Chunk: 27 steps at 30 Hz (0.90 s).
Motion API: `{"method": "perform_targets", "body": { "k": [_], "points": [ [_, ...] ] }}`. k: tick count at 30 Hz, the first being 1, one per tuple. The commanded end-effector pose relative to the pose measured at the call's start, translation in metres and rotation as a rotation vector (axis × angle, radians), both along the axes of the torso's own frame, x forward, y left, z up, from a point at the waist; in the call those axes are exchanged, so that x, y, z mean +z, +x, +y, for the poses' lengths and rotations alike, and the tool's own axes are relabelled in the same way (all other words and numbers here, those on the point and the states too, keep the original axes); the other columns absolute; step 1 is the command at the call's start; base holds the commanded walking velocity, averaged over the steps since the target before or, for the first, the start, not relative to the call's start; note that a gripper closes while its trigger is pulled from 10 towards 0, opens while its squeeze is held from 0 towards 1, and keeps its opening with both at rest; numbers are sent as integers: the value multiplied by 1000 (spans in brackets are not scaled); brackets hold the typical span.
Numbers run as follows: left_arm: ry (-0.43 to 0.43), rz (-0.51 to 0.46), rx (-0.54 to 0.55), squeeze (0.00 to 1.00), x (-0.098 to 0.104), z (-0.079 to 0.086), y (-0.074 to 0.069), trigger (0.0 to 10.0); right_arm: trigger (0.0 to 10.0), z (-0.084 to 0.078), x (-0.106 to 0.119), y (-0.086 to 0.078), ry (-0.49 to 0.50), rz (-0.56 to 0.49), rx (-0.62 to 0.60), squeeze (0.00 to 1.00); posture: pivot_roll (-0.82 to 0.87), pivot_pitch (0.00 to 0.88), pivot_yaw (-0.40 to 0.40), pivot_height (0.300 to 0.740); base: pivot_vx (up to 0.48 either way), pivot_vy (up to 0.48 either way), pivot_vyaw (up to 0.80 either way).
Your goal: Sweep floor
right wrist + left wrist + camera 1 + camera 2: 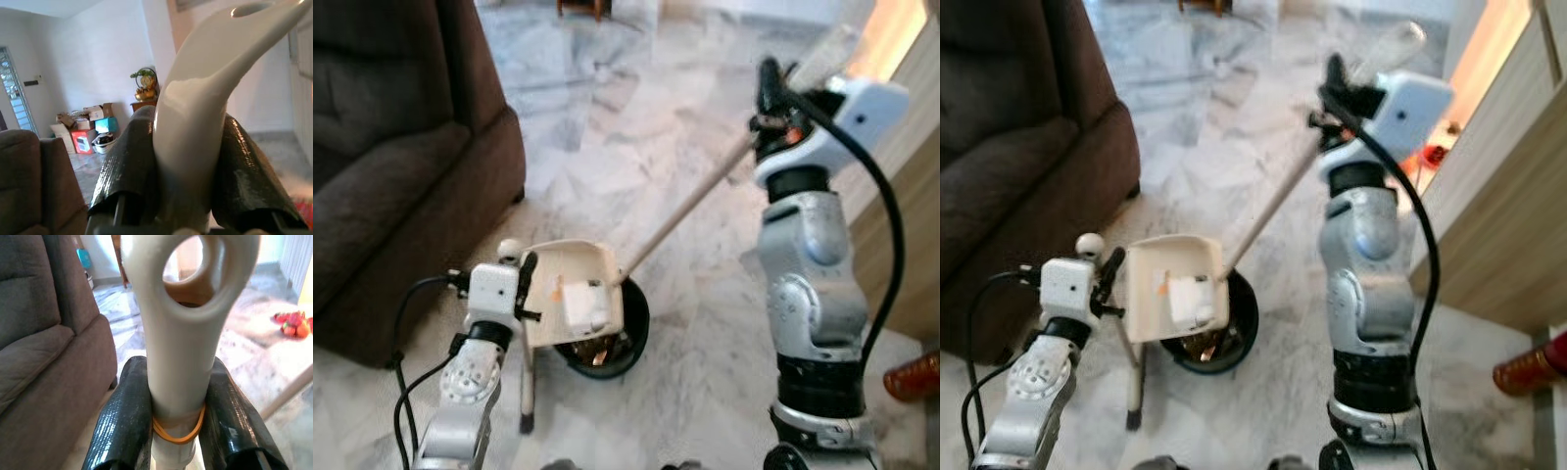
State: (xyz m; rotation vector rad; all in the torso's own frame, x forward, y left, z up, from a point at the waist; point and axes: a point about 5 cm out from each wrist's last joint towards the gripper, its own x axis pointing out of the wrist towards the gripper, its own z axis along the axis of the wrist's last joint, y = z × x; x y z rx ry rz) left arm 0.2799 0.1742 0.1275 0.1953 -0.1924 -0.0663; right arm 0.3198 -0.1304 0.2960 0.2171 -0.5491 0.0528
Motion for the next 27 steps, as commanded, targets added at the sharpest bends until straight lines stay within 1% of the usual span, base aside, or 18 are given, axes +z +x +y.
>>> {"method": "perform_targets", "body": {
  "k": [1, 4, 11, 14, 15, 16, 17, 20, 21, 22, 24, 27],
  "points": [
    [18, -25, 16, 0, 5, 6, -1, 10000, 10000, 10, 16, -9, 16, -90, 38, 0, 146, 171, -10, 740, 341, 0, 0],
    [14, -27, 14, 0, 5, 6, -1, 10000, 10000, 15, 13, -9, 14, -80, 61, 0, 147, 176, -11, 740, 286, 0, 0],
    [9, -32, 4, 0, 5, 4, -2, 10000, 10000, 20, 9, -11, -2, -92, 71, 0, 148, 180, -11, 740, 0, 0, 0],
    [8, -31, 1, 0, 5, 4, -2, 10000, 10000, 28, 9, -15, -20, -119, 85, 0, 147, 181, -11, 740, 0, 0, 0],
    [8, -31, 1, 0, 5, 4, -2, 10000, 10000, 28, 9, -15, -20, -119, 85, 0, 147, 181, -11, 740, 0, 0, 0],
    [8, -31, -1, 0, 5, 4, -2, 10000, 10000, 33, 10, -19, -45, -142, 92, 0, 147, 183, -10, 740, 0, 0, 0],
    [8, -31, -1, 0, 5, 4, -2, 10000, 10000, 33, 10, -19, -45, -142, 92, 0, 147, 183, -10, 740, 0, 0, 0],
    [8, -32, -2, 0, 5, 4, -2, 10000, 10000, 40, 11, -23, -75, -175, 104, 0, 148, 183, -10, 740, 0, 0, 0],
    [8, -33, -1, 0, 5, 4, -2, 10000, 10000, 45, 12, -27, -93, -201, 113, 0, 149, 185, -11, 740, 0, 0, 0],
    [8, -33, -1, 0, 5, 4, -2, 10000, 10000, 45, 12, -27, -93, -201, 113, 0, 149, 185, -11, 740, 0, 0, 0],
    [8, -34, 0, 0, 6, 4, -2, 10000, 10000, 52, 12, -32, -117, -238, 121, 0, 149, 184, -12, 740, 0, 0, 0],
    [7, -34, 0, 0, 6, 4, -2, 10000, 10000, 54, 12, -34, -127, -251, 120, 0, 149, 185, -12, 740, 0, 0, 0]
  ]
}}
